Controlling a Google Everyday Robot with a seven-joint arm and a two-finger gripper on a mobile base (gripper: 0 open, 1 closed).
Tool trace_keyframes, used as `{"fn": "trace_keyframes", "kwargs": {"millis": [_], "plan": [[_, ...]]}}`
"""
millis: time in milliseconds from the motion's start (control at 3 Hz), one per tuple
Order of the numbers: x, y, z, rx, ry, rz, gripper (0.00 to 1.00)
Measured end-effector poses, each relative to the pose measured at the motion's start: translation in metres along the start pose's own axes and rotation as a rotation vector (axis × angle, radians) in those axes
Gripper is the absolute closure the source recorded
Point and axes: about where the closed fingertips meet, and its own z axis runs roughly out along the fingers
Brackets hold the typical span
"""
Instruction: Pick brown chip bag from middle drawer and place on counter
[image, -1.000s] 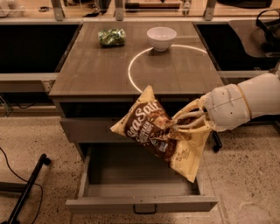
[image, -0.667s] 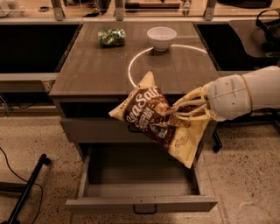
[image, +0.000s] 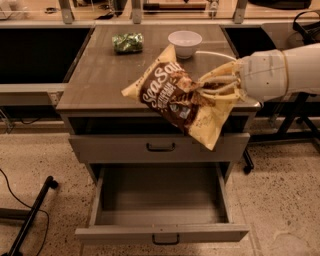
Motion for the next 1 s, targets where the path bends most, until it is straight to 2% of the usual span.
{"fn": "trace_keyframes", "kwargs": {"millis": [333, 1000], "plan": [[0.009, -0.033, 0.003, 0.058, 0.008, 0.007, 1.00], [0.043, -0.079, 0.017, 0.110, 0.060, 0.089, 1.00]]}}
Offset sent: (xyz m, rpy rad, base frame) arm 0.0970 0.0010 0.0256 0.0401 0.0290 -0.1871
